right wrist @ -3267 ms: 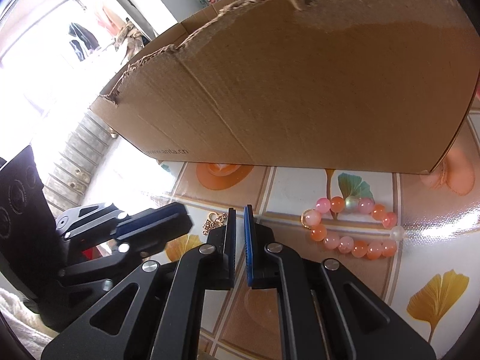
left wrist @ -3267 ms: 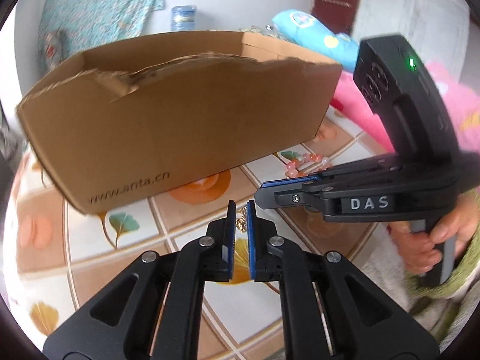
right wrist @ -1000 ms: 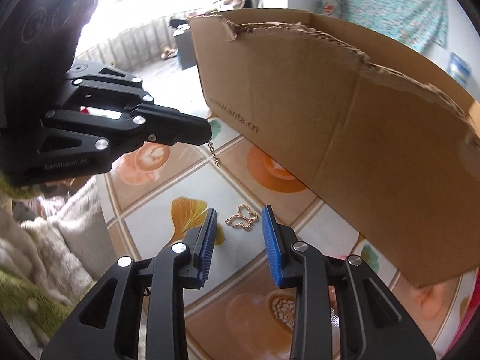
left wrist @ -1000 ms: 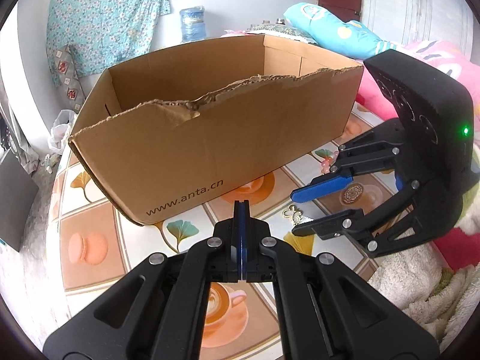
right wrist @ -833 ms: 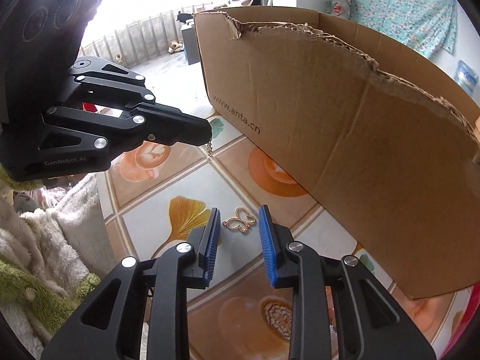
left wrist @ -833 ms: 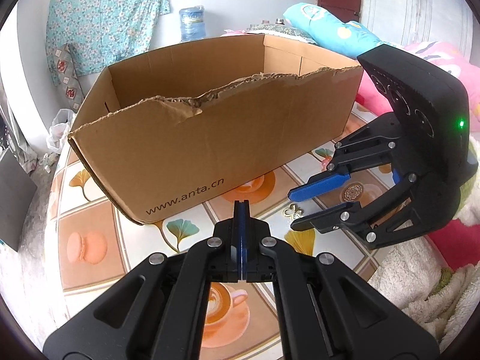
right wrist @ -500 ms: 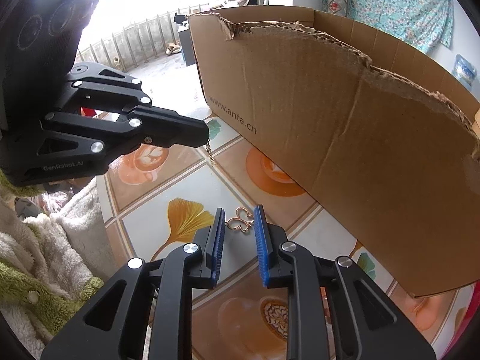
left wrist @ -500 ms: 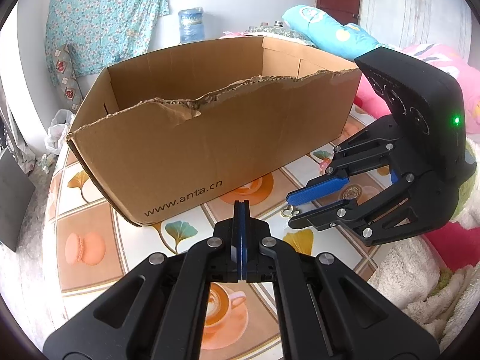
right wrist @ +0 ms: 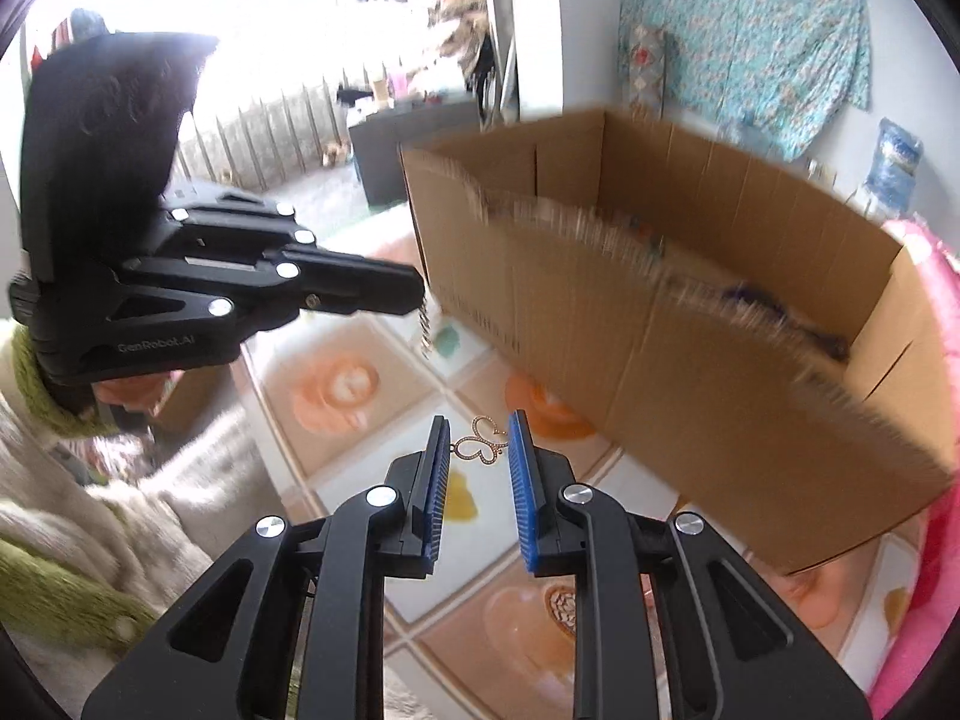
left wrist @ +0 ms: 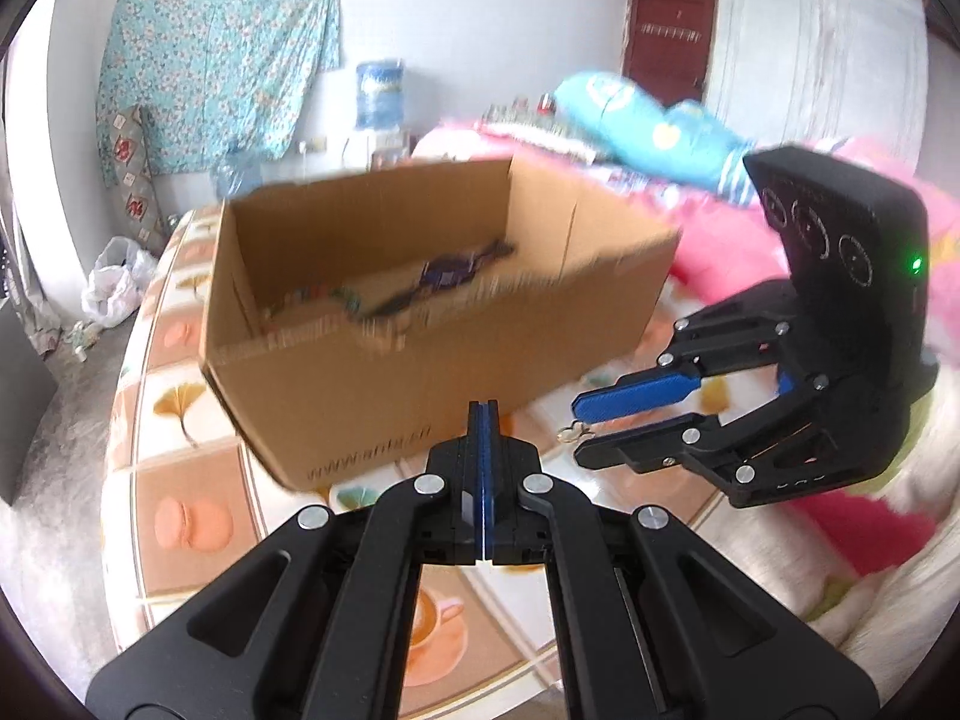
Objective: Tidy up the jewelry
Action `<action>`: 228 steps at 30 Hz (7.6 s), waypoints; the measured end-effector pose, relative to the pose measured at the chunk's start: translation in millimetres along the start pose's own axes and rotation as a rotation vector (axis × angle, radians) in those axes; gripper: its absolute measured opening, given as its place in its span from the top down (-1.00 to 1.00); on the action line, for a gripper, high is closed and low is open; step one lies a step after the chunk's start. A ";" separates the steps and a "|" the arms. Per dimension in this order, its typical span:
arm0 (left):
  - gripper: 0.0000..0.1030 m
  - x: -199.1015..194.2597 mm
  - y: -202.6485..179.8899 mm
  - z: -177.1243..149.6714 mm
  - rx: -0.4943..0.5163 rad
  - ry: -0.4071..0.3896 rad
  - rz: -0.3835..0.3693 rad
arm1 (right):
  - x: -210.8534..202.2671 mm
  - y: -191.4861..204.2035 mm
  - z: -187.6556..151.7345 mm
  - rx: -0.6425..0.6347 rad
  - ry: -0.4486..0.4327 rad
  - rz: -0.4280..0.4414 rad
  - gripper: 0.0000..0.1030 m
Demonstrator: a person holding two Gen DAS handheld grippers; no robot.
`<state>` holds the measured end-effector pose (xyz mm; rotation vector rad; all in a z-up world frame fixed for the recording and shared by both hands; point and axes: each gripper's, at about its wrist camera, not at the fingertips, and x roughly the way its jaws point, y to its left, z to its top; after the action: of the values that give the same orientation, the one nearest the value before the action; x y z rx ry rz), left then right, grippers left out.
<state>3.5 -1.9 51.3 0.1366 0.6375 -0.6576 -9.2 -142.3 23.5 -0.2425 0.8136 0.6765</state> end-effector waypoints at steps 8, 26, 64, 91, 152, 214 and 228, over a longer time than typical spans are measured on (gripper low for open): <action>1.00 -22.5 -3.7 53.1 0.002 -0.147 -0.078 | -50.6 -35.0 38.0 0.093 -0.157 -0.054 0.61; 1.00 133.6 19.3 104.0 -0.091 0.190 -0.046 | 16.8 -137.2 64.1 0.209 0.028 -0.225 0.60; -0.49 30.2 -14.6 -35.4 -0.143 0.195 -0.031 | 18.0 -42.7 -46.0 0.286 0.115 -0.243 0.30; -0.49 19.9 22.4 -64.2 -0.276 0.181 0.058 | 6.1 -23.1 -14.6 0.577 -0.079 0.180 0.81; 0.83 66.8 -29.0 -68.7 -0.005 0.192 0.063 | 59.9 -22.7 -30.5 0.376 0.145 -0.349 0.67; 0.83 77.6 -31.6 -53.5 -0.058 0.243 0.107 | 29.7 -64.8 -55.0 0.674 0.022 -0.140 0.79; 0.83 82.9 -30.0 -51.4 -0.068 0.233 0.108 | 35.7 -68.9 -51.3 0.667 0.035 -0.138 0.79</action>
<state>9.7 -53.2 -36.7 0.1851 0.8696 -0.5190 22.3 -201.6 -41.0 0.2927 1.0015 0.2456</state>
